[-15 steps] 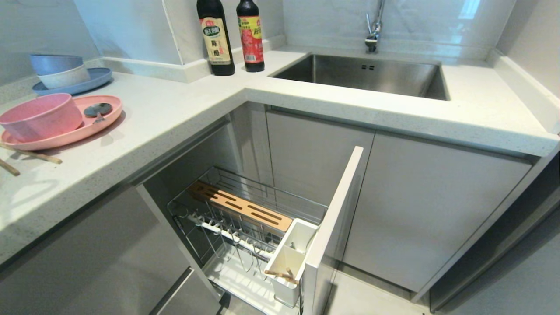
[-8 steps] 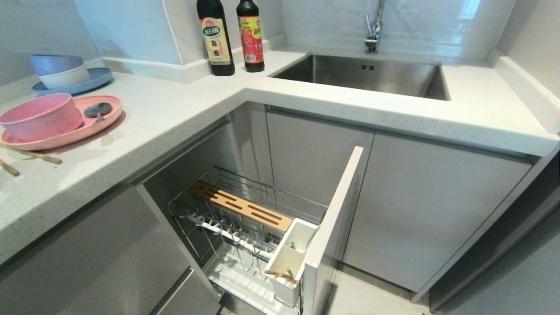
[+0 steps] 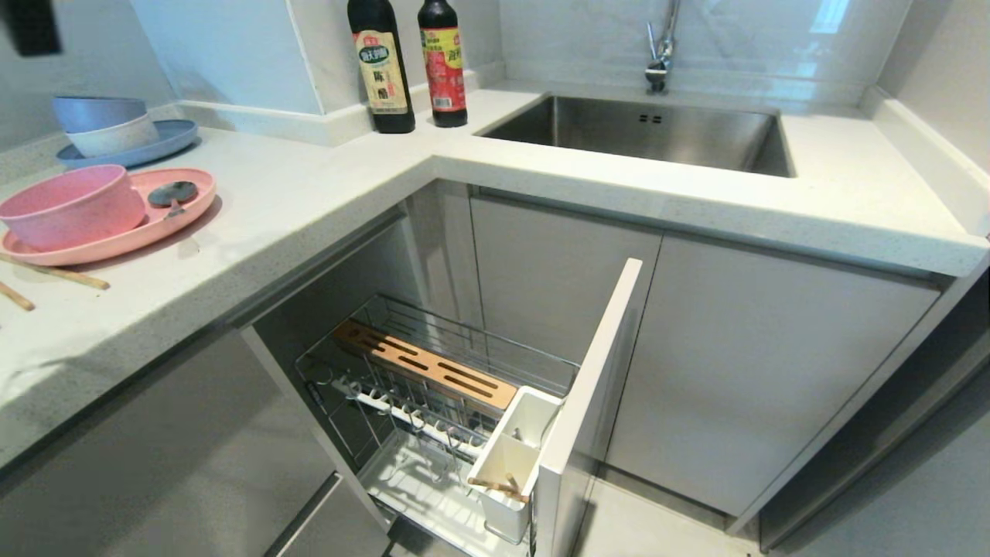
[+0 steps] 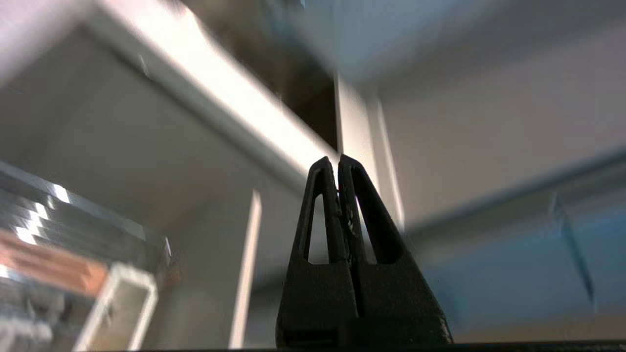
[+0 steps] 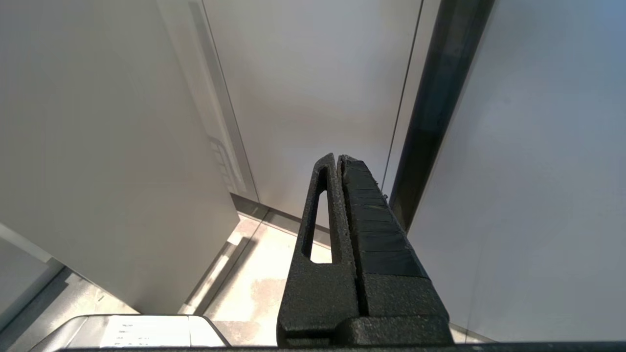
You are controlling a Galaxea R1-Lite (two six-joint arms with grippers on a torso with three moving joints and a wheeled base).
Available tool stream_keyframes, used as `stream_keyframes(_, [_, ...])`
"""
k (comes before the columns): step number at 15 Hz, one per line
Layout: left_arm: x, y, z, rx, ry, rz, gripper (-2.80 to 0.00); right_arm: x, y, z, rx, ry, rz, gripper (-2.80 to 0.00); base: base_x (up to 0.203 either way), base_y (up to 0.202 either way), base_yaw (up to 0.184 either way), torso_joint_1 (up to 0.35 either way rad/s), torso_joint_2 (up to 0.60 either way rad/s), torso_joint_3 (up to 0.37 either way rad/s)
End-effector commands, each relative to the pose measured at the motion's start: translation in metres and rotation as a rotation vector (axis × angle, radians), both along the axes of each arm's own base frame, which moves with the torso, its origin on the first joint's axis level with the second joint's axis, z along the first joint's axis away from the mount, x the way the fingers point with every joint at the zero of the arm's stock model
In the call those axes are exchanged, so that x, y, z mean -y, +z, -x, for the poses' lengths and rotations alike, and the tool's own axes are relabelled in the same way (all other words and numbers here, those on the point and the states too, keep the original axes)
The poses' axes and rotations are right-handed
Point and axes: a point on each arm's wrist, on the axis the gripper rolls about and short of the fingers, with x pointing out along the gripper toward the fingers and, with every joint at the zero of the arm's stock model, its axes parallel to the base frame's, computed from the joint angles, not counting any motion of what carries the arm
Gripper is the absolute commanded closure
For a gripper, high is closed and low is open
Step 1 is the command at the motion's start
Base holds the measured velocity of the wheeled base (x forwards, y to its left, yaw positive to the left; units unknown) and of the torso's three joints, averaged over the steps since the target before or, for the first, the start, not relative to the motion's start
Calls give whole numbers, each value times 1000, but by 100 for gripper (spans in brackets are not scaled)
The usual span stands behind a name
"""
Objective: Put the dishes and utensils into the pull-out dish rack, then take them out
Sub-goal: Close the cupboard
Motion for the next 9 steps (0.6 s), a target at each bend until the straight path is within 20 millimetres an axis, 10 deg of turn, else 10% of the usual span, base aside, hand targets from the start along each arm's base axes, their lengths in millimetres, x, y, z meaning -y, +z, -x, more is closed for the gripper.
stream_keyframes(1, [62, -36, -27, -153, -145, -125, 0, 0, 0, 0, -1, 1, 0, 0, 0, 0, 0, 0, 0, 0])
stream_keyframes(9, [180, -129, -29, -474, -399, -591, 0, 0, 0, 0, -1, 1, 0, 0, 0, 0, 0, 0, 0, 0])
